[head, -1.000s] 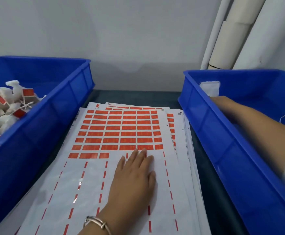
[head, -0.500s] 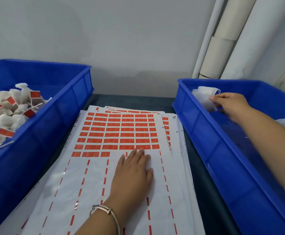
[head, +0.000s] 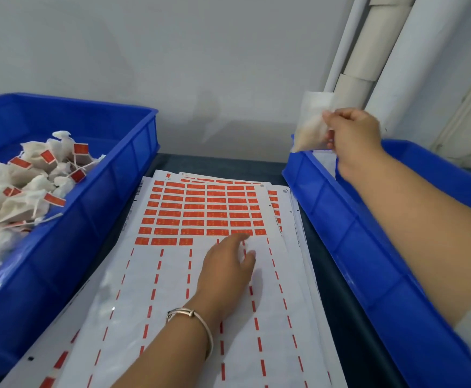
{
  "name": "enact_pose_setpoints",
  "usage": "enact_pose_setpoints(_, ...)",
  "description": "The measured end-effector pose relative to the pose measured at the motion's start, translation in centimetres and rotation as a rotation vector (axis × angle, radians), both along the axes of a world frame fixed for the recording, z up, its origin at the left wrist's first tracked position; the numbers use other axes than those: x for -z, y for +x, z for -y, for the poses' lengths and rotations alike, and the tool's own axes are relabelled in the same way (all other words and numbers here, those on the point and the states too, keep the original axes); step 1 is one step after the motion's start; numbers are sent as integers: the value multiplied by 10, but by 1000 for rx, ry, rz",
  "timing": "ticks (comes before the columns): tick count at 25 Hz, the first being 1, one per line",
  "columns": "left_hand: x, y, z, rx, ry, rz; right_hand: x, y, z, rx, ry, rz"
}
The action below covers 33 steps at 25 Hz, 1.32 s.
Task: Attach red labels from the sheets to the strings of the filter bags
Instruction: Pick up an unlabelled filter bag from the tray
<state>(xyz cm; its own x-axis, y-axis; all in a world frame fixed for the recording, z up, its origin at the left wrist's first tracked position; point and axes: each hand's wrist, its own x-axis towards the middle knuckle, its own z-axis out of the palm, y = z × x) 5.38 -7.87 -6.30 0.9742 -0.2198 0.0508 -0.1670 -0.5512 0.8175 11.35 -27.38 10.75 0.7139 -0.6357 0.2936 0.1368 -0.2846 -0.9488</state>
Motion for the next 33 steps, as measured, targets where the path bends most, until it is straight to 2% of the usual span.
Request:
enact_pose_setpoints(2,-9,0,-4,-53,-231,-65,13,-6,-44,-98,57,-5)
enact_pose_setpoints(4,-17,2,-8,-134,-380,-8,39,-16,-81,-149,55,-54)
enact_pose_setpoints(8,-33,5,-17,-287,-531,148,101,-50,-120,-231,-14,-138)
enact_pose_setpoints(11,-35,4,-17,-248,-515,135,136,-63,-124,-281,17,-180)
enact_pose_setpoints(13,-31,4,-14,-200,-432,126,149,-67,-120,-300,55,-169)
enact_pose_setpoints(16,-27,10,-15,-170,-340,90,158,-71,-112,-306,58,-183)
enact_pose_setpoints(21,-25,15,-15,-97,-340,-49,158,-74,-109,-365,154,-203)
enact_pose_setpoints(25,-25,14,-15,-102,-328,-28,149,-77,-107,-460,347,-125)
enact_pose_setpoints(33,-26,9,-13,-106,-251,48,144,-77,-102,-400,360,-90)
